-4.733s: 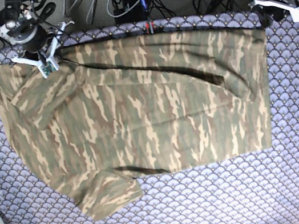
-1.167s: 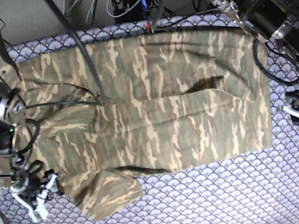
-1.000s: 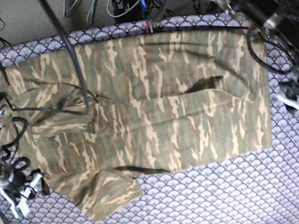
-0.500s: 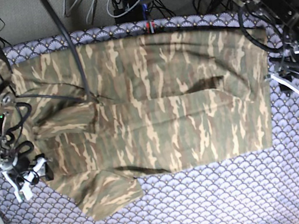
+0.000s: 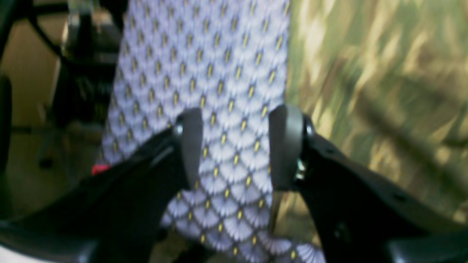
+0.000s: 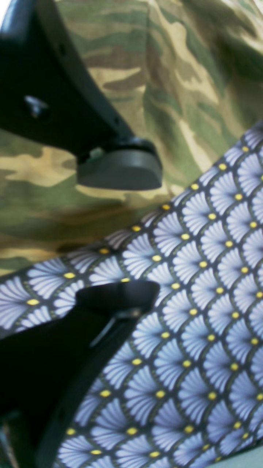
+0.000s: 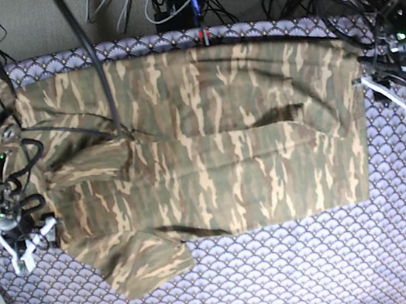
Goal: Fold the T-shirt properly
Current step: 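Raise the right gripper and move both grippers to the shirt's side edges, then lower both grippers onto the shirt's side edges at the hem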
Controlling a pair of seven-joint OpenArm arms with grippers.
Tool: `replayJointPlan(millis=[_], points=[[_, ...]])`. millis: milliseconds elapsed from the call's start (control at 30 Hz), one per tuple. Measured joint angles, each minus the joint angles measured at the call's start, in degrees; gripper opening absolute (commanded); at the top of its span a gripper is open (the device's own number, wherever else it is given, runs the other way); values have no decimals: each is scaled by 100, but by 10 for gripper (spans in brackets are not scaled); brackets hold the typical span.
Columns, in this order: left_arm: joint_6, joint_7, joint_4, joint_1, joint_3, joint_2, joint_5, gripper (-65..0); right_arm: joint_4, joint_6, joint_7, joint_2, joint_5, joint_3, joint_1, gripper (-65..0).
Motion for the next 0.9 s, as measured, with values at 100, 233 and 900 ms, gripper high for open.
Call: replayJointPlan(millis=[100, 233, 900], points=[[-2, -85, 0, -70, 37, -11, -48, -360, -2, 4, -63, -72, -9, -4, -81, -253], [-15, -46, 0, -50, 31, -13, -20, -360, 17, -15, 157, -133, 133, -463, -234, -253], [28, -72, -7, -210, 39, 4, -44, -360, 70, 739, 225, -160, 146, -911, -258, -634]])
